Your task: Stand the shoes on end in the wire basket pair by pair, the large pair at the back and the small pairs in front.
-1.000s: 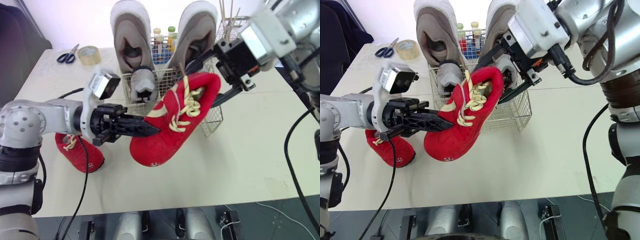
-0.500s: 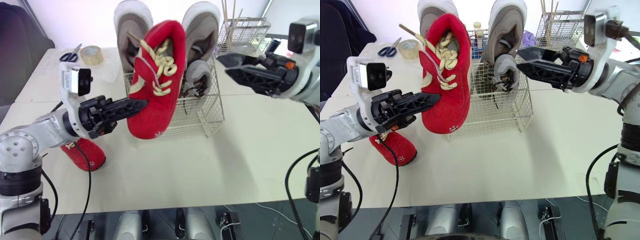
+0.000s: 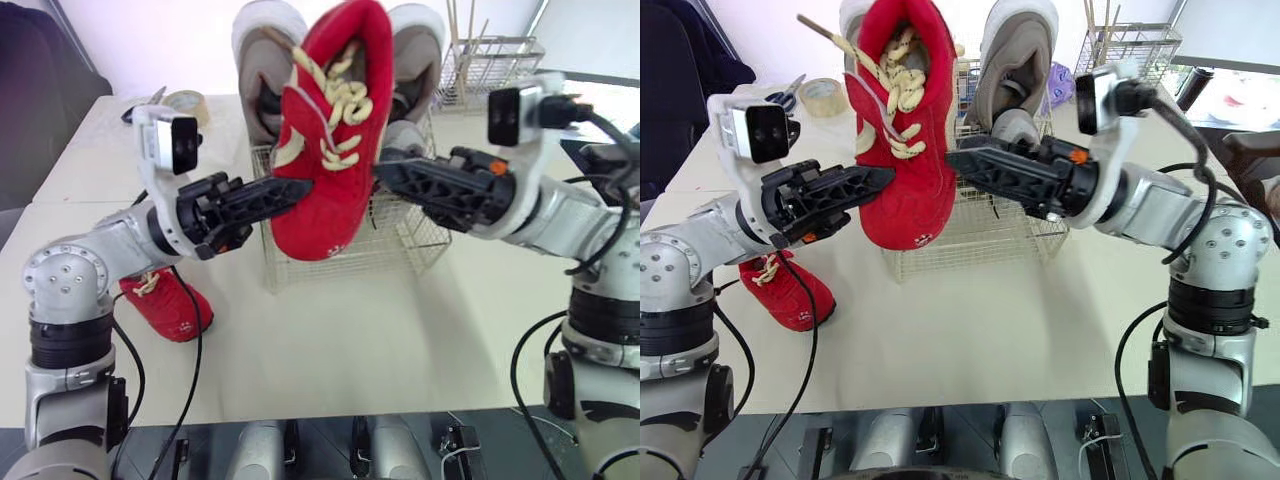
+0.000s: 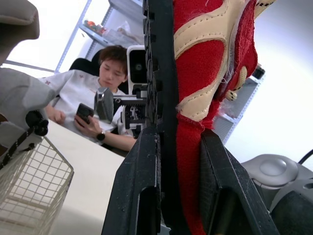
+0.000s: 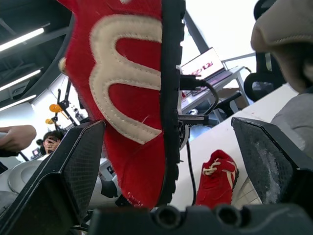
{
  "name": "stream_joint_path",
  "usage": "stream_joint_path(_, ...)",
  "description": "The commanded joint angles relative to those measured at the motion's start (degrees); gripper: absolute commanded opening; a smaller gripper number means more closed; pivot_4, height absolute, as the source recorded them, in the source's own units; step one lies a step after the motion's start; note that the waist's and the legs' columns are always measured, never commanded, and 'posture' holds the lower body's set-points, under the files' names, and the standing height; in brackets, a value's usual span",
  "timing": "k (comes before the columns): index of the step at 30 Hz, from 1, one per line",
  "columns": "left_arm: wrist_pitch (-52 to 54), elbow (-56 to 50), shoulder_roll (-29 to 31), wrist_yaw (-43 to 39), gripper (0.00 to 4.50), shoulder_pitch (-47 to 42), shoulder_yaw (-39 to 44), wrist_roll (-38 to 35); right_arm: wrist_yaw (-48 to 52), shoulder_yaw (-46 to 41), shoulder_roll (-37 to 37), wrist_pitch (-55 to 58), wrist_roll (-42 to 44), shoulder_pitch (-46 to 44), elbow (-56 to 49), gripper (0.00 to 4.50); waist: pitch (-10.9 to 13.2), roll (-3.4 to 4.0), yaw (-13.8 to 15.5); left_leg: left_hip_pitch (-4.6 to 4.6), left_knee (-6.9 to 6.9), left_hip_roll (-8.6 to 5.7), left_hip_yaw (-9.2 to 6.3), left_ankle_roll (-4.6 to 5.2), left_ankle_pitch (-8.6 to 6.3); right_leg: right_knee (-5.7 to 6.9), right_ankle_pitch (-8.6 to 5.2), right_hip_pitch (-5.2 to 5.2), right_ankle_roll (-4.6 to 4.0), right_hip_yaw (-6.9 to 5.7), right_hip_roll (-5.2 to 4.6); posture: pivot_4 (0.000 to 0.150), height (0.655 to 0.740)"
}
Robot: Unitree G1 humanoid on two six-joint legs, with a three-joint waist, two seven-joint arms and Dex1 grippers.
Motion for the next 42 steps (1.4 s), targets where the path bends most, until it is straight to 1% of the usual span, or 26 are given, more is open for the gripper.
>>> stream_joint_path(1,-0.17,-0.87,0.00,-1.43,0.72,-0.81,0.27,0.69,-1.04,-0.68,0.50,-1.32,1.90,-1.53,-1.84,4.45,0.00,-0.01,0.17,0.00,0.00,0.00,0.00,0.00,0.00,0.00,0.00,0.00,0.00,0.00,0.00,0.150,0.7400)
stream_joint_path(5,-0.04,-0.92,-0.09,-1.84,0.72,-0.50,0.17,1.50,-1.03,-1.28,1.25,-1.96,2.93,-1.48,-0.98,4.45,-0.02,-0.03,0.10,0.00,0.01,-0.01,0.00,0.00,0.00,-0.01,0.00,0.01,0.00,0.00,-0.01,0.150,0.7400)
stream_joint_path(6,-0.01,-0.90,-0.06,-1.91,0.72,-0.41,0.18,1.68,-0.89,-1.39,1.19,-1.93,3.05,-1.46,-0.93,4.22,-0.02,-0.03,0.09,0.00,0.00,0.00,-0.01,0.00,0.00,-0.01,0.00,0.01,0.00,0.00,-0.01,0.150,0.7400)
stream_joint_path(8,0.01,-0.84,-0.08,-1.88,0.72,-0.31,0.29,1.82,-0.70,-1.46,1.00,-1.85,3.22,-1.40,-0.91,3.59,-0.02,-0.03,0.07,0.00,0.00,0.00,-0.01,0.00,0.00,-0.01,0.00,0.01,0.00,0.00,0.00,0.150,0.7400)
stream_joint_path(11,-0.16,0.04,-0.44,-1.17,0.72,-0.95,1.14,0.87,2.27,-2.08,-0.53,-1.08,2.34,-0.74,-0.59,2.11,-0.02,-0.03,0.13,0.00,0.00,0.00,-0.01,0.00,0.00,-0.01,0.00,0.01,0.00,0.00,0.00,0.150,0.7400)
stream_joint_path(14,-0.04,0.19,-0.41,-1.10,0.72,-1.21,1.59,0.72,4.53,-2.57,-1.43,-1.46,0.55,-0.15,0.10,2.11,-0.02,-0.03,0.12,-0.01,0.00,-0.01,-0.01,0.01,-0.01,-0.02,0.00,0.01,0.00,0.00,-0.01,0.150,0.7400)
stream_joint_path(21,0.11,0.57,-0.16,-0.99,0.72,-1.47,1.95,0.93,8.36,-3.35,-2.36,-1.15,0.28,1.02,1.48,2.11,-0.02,-0.03,0.12,0.00,0.00,0.00,-0.01,0.02,-0.01,-0.02,0.00,0.01,0.00,0.00,-0.01,0.150,0.7400)
stream_joint_path(24,0.22,0.70,-0.22,-0.86,0.72,-1.68,2.01,0.94,8.18,-3.30,-1.87,-1.50,-0.40,1.06,1.59,2.87,-0.02,-0.03,0.09,0.00,0.00,0.00,-0.01,0.02,-0.01,-0.02,0.00,0.01,0.00,0.00,-0.01,0.150,0.7400)
stream_joint_path(27,0.33,0.69,-0.31,-0.79,0.72,-1.79,1.86,1.00,7.87,-3.25,-1.60,-1.74,-1.06,0.92,1.73,4.39,-0.02,-0.03,0.11,0.00,0.00,0.00,-0.01,0.02,-0.01,-0.02,0.00,0.01,0.00,0.00,-0.01,0.150,0.7400)
stream_joint_path(33,0.51,0.19,-1.02,-0.71,0.72,-1.75,0.74,1.75,7.50,-2.26,-0.33,-2.13,-2.84,0.51,0.65,4.39,-0.02,-0.03,0.10,0.00,0.00,0.00,-0.01,0.01,-0.01,-0.02,0.00,0.01,0.00,0.00,-0.01,0.150,0.7400)
stream_joint_path(40,0.19,-0.90,-2.28,-1.38,0.72,-2.12,-1.47,4.76,5.71,-0.78,1.99,-2.21,-4.48,-0.90,0.21,4.39,-0.02,-0.03,0.06,0.00,0.00,-0.01,-0.01,0.01,-0.01,-0.02,0.00,0.01,0.00,0.00,-0.01,0.150,0.7400)
stream_joint_path(42,0.21,-0.84,-2.47,-1.52,0.72,-2.14,-1.57,5.18,5.49,-0.53,2.23,-2.19,-4.69,-1.27,0.20,3.87,-0.02,-0.03,0.05,0.00,-0.01,0.00,-0.01,0.01,-0.01,-0.02,0.00,0.01,0.00,0.00,-0.01,0.150,0.7400)
